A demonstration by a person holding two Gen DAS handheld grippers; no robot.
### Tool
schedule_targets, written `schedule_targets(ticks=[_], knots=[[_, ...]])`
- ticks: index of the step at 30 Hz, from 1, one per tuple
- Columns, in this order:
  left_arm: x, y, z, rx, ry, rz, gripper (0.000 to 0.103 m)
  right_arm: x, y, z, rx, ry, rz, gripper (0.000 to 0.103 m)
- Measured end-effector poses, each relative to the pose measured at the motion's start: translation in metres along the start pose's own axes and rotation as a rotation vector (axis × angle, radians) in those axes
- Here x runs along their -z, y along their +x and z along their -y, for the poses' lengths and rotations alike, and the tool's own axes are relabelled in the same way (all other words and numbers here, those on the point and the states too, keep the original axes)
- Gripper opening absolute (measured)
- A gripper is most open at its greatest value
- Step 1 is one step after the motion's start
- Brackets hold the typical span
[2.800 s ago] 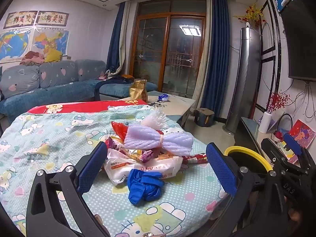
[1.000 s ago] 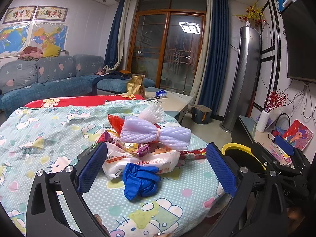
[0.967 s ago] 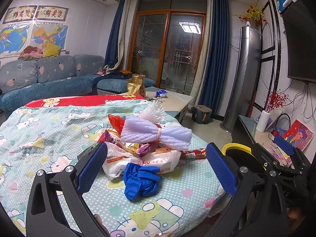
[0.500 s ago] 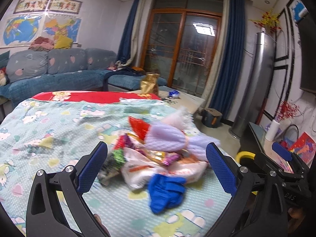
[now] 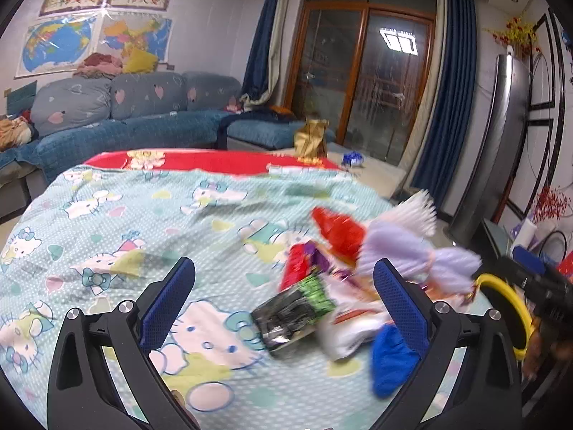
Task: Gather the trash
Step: 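Grasp the white foam fruit net with the right gripper while the left gripper grasps the green snack wrapper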
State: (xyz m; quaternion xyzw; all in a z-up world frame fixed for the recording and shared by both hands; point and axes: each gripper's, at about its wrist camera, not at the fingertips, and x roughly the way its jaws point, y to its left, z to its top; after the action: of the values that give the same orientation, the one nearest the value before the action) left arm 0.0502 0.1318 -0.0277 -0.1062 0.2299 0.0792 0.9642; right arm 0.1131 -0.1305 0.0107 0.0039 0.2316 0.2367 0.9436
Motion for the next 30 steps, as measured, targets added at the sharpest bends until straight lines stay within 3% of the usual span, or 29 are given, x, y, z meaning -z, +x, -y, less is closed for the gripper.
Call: schedule_targets(ticks=[8,14,17,20,22,24,26,30], knots=[[0.014,0.041,-0.029,0.155,-0.068,-0.169,0.096,-0.002,0.036,0.007,-0.056,0.053,-0.106,0.076],[0.021,0.070,-0.031,0.258,-0.108,-0.248,0.096,-0.001,0.058,0.007,-0.125,0.093,-0.178,0.066],[0.024,0.078,-0.034,0.306,-0.146,-0.274,0.096,0.001,0.062,0.002,-0.176,0.081,-0.204,0.043],[0.026,0.081,-0.035,0.322,-0.154,-0.281,0.095,0.005,0.061,-0.004,-0.220,0.056,-0.222,0.034],[0.026,0.080,-0.035,0.334,-0.161,-0.280,0.083,0.006,0.057,-0.006,-0.226,0.046,-0.214,0.030],[0.026,0.077,-0.036,0.344,-0.160,-0.276,0.079,0.007,0.053,-0.009,-0.229,0.033,-0.204,0.026],[0.026,0.073,-0.033,0.354,-0.148,-0.272,0.072,0.006,0.048,-0.010,-0.226,0.021,-0.195,0.014],[0.025,0.068,-0.033,0.357,-0.135,-0.272,0.061,0.006,0.043,-0.011,-0.228,0.001,-0.186,0.012]])
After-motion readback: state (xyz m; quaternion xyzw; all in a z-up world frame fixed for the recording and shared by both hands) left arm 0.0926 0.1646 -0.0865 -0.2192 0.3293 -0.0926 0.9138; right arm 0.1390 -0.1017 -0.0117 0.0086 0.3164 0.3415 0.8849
